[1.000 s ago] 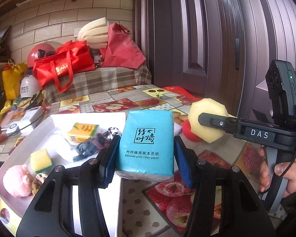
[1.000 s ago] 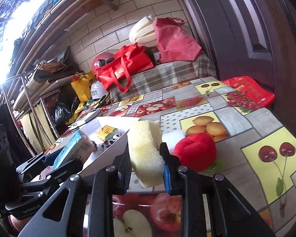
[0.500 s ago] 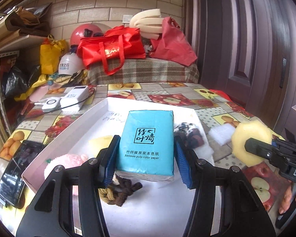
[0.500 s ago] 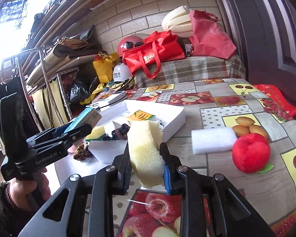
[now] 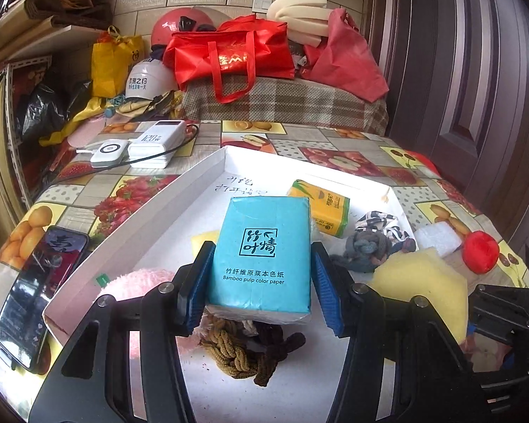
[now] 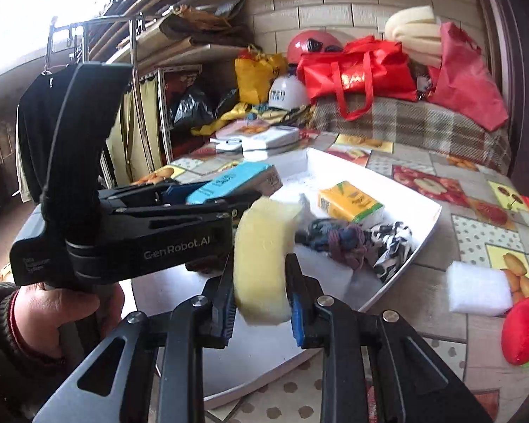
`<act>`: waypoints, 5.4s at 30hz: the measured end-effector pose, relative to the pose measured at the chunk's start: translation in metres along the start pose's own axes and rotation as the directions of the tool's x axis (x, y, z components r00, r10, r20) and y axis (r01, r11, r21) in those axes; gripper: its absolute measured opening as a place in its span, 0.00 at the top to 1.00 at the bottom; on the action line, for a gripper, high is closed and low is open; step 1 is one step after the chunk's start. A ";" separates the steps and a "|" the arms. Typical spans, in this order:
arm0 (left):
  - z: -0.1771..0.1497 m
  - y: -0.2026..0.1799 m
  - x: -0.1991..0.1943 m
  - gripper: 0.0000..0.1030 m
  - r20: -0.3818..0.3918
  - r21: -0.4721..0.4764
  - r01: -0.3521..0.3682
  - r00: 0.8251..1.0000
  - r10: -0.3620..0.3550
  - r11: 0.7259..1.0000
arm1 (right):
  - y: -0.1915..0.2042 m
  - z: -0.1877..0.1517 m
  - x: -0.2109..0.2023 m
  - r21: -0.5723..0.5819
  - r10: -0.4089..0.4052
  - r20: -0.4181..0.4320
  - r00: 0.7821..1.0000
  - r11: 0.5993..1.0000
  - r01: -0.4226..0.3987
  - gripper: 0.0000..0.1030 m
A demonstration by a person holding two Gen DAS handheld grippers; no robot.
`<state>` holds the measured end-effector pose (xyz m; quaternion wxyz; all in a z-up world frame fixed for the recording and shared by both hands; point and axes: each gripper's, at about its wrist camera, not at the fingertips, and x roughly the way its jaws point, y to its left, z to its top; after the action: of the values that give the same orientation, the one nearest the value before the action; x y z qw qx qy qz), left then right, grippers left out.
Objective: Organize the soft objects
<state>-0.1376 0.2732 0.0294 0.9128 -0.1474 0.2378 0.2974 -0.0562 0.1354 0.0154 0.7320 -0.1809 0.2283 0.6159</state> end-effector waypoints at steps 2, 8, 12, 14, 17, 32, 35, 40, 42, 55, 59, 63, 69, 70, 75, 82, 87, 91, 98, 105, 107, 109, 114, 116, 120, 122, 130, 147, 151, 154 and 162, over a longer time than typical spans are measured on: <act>0.001 0.002 0.003 0.48 -0.008 -0.004 -0.005 1.000 0.005 1.000 | -0.004 0.000 0.012 0.026 0.030 -0.060 0.998 0.999 -0.029 0.77; 0.005 0.009 0.004 0.48 0.008 -0.009 -0.021 1.000 0.021 1.000 | -0.028 0.012 0.030 0.095 -0.081 -0.068 0.994 0.992 0.087 0.77; 0.005 0.013 0.004 0.48 0.008 -0.027 -0.029 1.000 0.029 0.999 | -0.044 0.013 0.034 0.176 -0.095 -0.084 0.992 0.978 0.108 0.76; 0.005 0.013 -0.001 0.44 0.035 -0.032 -0.052 0.998 0.053 0.998 | -0.042 0.013 0.031 0.168 -0.105 -0.073 0.992 0.979 0.117 0.67; 0.003 0.013 -0.015 0.16 0.104 -0.038 -0.087 0.990 0.091 0.995 | -0.034 0.015 0.026 0.134 -0.136 -0.041 0.990 0.981 0.140 0.06; 0.001 0.015 -0.023 0.00 0.154 -0.046 -0.131 0.979 0.136 0.990 | -0.044 0.017 0.013 0.188 -0.213 0.013 0.977 0.960 0.207 0.00; 0.001 0.014 -0.023 0.00 0.156 -0.046 -0.131 0.978 0.136 0.990 | -0.046 0.016 0.012 0.206 -0.210 0.016 0.977 0.957 0.203 0.00; 0.001 0.014 -0.023 0.00 0.155 -0.048 -0.131 0.978 0.137 0.990 | -0.043 0.015 0.011 0.193 -0.213 0.024 0.977 0.959 0.205 0.00; 0.001 0.014 -0.023 0.00 0.154 -0.047 -0.131 0.979 0.137 0.990 | -0.041 0.015 0.011 0.186 -0.216 0.027 0.976 0.961 0.207 0.00; 0.002 0.014 -0.023 0.00 0.153 -0.048 -0.131 0.979 0.137 0.990 | -0.042 0.016 0.010 0.192 -0.215 0.030 0.976 0.960 0.205 0.00; 0.002 0.015 -0.023 0.00 0.153 -0.048 -0.131 0.979 0.137 0.990 | -0.042 0.015 0.010 0.192 -0.215 0.029 0.976 0.960 0.205 0.00; 0.002 0.015 -0.023 0.00 0.152 -0.048 -0.131 0.979 0.136 0.990 | -0.042 0.015 0.010 0.192 -0.214 0.031 0.976 0.960 0.205 0.00; 0.003 0.015 -0.023 0.00 0.151 -0.048 -0.131 0.979 0.136 0.990 | -0.043 0.015 0.009 0.192 -0.213 0.030 0.976 0.960 0.204 0.00; 0.003 0.015 -0.023 0.00 0.151 -0.048 -0.131 0.979 0.136 0.990 | -0.043 0.015 0.009 0.192 -0.213 0.030 0.977 0.960 0.204 0.00; 0.003 0.015 -0.023 0.00 0.151 -0.049 -0.131 0.979 0.136 0.990 | -0.044 0.015 0.009 0.193 -0.212 0.030 0.977 0.960 0.203 0.00; 0.004 0.015 -0.023 0.00 0.150 -0.049 -0.130 0.979 0.136 0.990 | -0.045 0.015 0.008 0.197 -0.211 0.033 0.977 0.960 0.201 0.00; 0.004 0.015 -0.023 0.00 0.152 -0.048 -0.132 0.979 0.138 0.990 | -0.044 0.013 0.000 0.205 -0.218 0.078 0.973 0.959 0.198 0.00; -0.001 0.011 -0.023 0.00 0.165 -0.041 -0.144 0.975 0.149 0.989 | -0.042 0.009 -0.017 0.213 -0.232 0.146 0.962 0.957 0.199 0.00; -0.010 0.000 -0.033 0.00 0.198 -0.009 -0.177 0.964 0.176 0.984 | -0.042 -0.006 -0.059 0.174 -0.358 0.244 0.901 0.931 0.322 0.00; -0.025 -0.037 -0.049 0.00 0.183 0.050 -0.002 0.983 -0.007 0.999 | -0.108 -0.039 -0.117 0.266 -0.565 0.127 0.815 0.811 0.521 0.00; -0.027 -0.062 -0.049 0.00 0.152 0.103 0.065 0.985 -0.081 0.993 | -0.140 -0.050 -0.118 0.304 -0.501 0.007 0.865 0.826 0.475 0.00; -0.032 -0.089 -0.047 0.00 0.105 0.142 0.141 0.982 -0.157 0.980 | -0.164 -0.059 -0.115 0.346 -0.465 -0.089 0.881 0.815 0.465 0.00; -0.040 -0.153 -0.037 0.00 -0.014 0.263 0.211 0.977 -0.214 0.942 | -0.178 -0.059 -0.103 0.378 -0.417 -0.116 0.901 0.821 0.429 0.00; -0.043 -0.169 -0.030 0.00 -0.056 0.296 0.215 0.977 -0.208 0.930 | -0.179 -0.052 -0.090 0.348 -0.397 -0.116 0.910 0.842 0.412 0.00; -0.043 -0.183 -0.016 0.00 -0.124 0.305 0.221 0.974 -0.191 0.927 | -0.184 -0.042 -0.065 0.318 -0.353 -0.152 0.923 0.867 0.383 0.26; -0.042 -0.183 -0.010 0.00 -0.142 0.290 0.217 0.973 -0.182 0.932 | -0.191 -0.046 -0.060 0.333 -0.313 -0.188 0.931 0.872 0.360 0.37; -0.039 -0.191 0.006 0.00 -0.171 0.307 0.164 0.979 -0.115 0.938 | -0.236 -0.077 -0.100 0.619 -0.229 -0.054 0.972 0.756 0.212 0.38; -0.018 -0.238 -0.023 0.00 0.049 0.477 0.154 0.978 -0.201 0.865 | -0.255 -0.089 -0.114 0.716 -0.232 -0.007 0.973 0.677 0.167 0.38; 0.027 -0.256 0.028 0.00 -0.148 0.384 0.318 0.948 -0.282 0.867 | -0.256 -0.091 -0.115 0.726 -0.227 0.002 0.974 0.670 0.154 0.38; 0.041 -0.268 0.067 0.00 -0.244 0.342 0.368 0.924 -0.296 0.865 | -0.258 -0.092 -0.115 0.731 -0.222 0.006 0.975 0.666 0.147 0.38; 0.043 -0.251 0.137 0.01 -0.349 0.170 0.344 0.897 -0.270 0.924 | -0.261 -0.097 -0.116 0.756 -0.219 0.017 0.976 0.642 0.131 0.39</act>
<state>0.1284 0.1595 0.0264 0.9086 -0.1242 0.3881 0.0918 0.1741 -0.0587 -0.0044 0.8082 0.1489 0.4038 0.4019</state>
